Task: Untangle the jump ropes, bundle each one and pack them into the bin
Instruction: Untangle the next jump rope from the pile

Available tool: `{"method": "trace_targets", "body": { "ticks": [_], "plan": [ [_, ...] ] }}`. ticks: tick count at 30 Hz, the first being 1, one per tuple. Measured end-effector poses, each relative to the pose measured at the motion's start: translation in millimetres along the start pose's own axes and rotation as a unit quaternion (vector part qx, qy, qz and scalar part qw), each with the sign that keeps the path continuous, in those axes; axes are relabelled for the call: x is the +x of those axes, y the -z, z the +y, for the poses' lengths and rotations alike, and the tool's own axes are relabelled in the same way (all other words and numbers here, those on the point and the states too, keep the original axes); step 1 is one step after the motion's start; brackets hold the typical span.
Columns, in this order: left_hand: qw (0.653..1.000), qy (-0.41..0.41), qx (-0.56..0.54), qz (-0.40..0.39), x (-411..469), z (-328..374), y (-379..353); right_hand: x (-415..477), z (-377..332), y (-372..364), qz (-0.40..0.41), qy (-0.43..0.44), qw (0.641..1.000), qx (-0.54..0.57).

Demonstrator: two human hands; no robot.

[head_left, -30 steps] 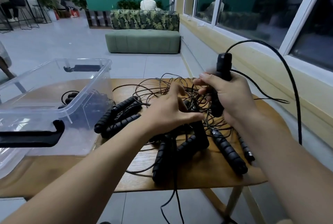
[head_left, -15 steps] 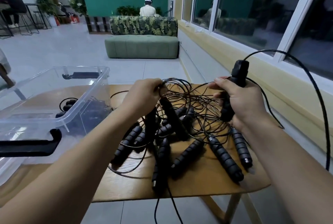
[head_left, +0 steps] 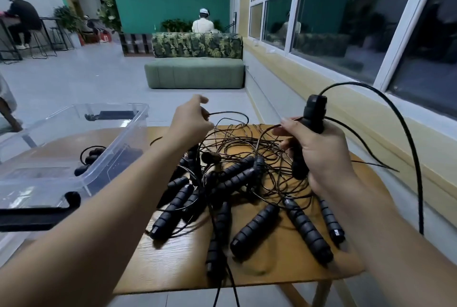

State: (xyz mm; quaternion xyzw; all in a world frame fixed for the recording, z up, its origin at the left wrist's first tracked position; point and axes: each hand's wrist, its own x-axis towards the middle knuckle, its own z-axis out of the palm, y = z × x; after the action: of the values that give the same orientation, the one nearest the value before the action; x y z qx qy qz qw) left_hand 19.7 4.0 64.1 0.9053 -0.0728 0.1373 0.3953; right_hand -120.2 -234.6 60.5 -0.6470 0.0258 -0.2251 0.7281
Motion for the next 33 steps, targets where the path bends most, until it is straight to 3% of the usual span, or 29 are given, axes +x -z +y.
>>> {"method": "trace_targets", "body": {
  "ticks": [7, 12, 16, 20, 24, 27, 30, 33],
  "plan": [
    [0.996, -0.076, 0.047, 0.007, -26.6, 10.7, 3.4, -1.5, 0.5, -6.1, 0.005, 0.001, 1.000, 0.013],
    [0.990, -0.142, -0.002, -0.003, -66.9, 36.9, 4.8, -3.0, -2.5, -5.4, 0.002, 0.007, 1.000, 0.005],
    [0.975, -0.070, -0.161, -0.135, -106.5, 60.1, -3.0, -4.3, 0.0, -5.7, 0.002, 0.005, 1.000, 0.000],
    [0.970, -0.053, -0.164, -0.170, -131.5, 68.5, -11.9, -4.5, 0.5, -3.3, 0.002, 0.005, 1.000, -0.007],
    [0.940, -0.024, -0.257, -0.222, -150.1, 58.3, -25.6, -4.1, 1.3, -2.0, 0.005, 0.007, 1.000, -0.010],
    [0.943, -0.033, -0.266, -0.197, -155.8, 48.3, -25.6, -4.9, 0.4, -1.9, -0.007, 0.001, 1.000, -0.009],
    [0.974, -0.076, -0.176, -0.125, -148.6, 35.1, -24.3, -8.6, 2.5, -5.0, -0.058, -0.023, 0.998, -0.012],
    [0.982, -0.114, -0.125, -0.081, -145.2, 35.7, -21.6, -19.4, 9.4, -15.3, -0.107, -0.054, 0.993, -0.023]
  ]
}}
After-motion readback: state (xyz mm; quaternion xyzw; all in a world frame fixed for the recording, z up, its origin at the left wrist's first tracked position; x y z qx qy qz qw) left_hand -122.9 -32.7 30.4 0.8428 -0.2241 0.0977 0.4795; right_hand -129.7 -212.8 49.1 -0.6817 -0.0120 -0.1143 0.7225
